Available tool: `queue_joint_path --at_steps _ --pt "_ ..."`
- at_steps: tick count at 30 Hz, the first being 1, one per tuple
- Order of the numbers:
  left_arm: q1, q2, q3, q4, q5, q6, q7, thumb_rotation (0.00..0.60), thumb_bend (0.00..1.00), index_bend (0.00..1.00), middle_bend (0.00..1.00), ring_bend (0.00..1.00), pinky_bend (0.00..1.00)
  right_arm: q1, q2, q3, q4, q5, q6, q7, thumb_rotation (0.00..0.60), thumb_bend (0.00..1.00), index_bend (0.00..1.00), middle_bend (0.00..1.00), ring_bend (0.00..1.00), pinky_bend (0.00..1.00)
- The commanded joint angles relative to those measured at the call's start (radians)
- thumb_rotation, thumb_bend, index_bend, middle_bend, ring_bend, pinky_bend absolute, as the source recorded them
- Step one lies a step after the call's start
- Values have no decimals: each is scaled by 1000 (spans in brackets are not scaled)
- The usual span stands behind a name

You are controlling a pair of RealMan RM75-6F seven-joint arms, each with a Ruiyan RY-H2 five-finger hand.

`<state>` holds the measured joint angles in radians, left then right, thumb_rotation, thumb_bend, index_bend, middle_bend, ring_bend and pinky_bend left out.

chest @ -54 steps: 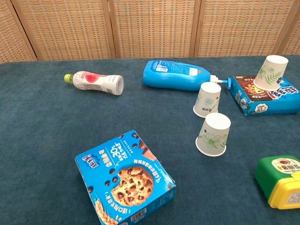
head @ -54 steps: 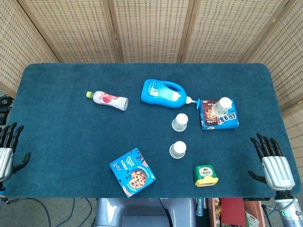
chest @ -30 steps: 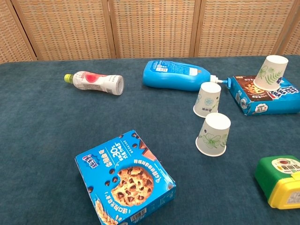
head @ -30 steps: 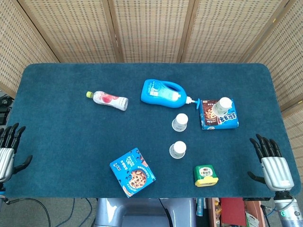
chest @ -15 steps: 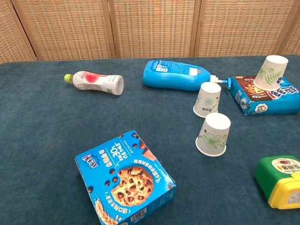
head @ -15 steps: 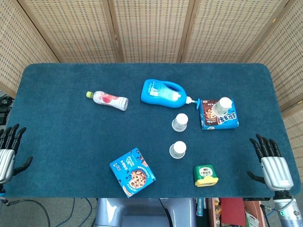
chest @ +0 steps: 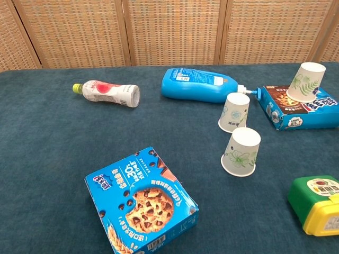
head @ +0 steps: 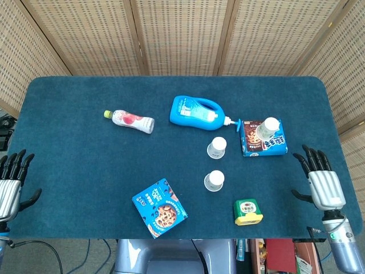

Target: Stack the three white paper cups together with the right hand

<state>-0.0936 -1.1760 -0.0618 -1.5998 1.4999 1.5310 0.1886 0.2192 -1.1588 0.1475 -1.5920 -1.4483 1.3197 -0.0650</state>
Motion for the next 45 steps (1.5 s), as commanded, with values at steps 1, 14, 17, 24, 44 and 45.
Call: queue_joint_path --at_steps 1,14,17,24,44,45 --pt "0 -3 -2 5 1 3 -1 600 293 0 0 0 0 91 11 56 9 76 -121 -23 600 124 191 77 0 41" --pt "-12 -17 -9 32 -25 -26 -8 600 293 0 0 0 0 344 -56 162 140 317 -418 -183 600 125 218 77 0 63" --pt "-13 -19 -8 34 -24 -28 -8 600 293 0 0 0 0 385 -75 170 177 364 -457 -211 600 125 218 77 0 63" --pt "-19 -27 -10 47 -35 -42 -7 600 293 0 0 0 0 463 -108 174 271 459 -532 -267 600 125 219 77 0 64" --pt "-23 -30 2 41 -13 -39 -1 600 293 0 0 0 0 560 -163 119 428 613 -610 -357 600 125 292 99 0 88" --pt "-23 -30 3 41 -11 -39 -1 600 293 0 0 0 0 566 -168 118 436 615 -610 -360 600 126 294 101 0 88"
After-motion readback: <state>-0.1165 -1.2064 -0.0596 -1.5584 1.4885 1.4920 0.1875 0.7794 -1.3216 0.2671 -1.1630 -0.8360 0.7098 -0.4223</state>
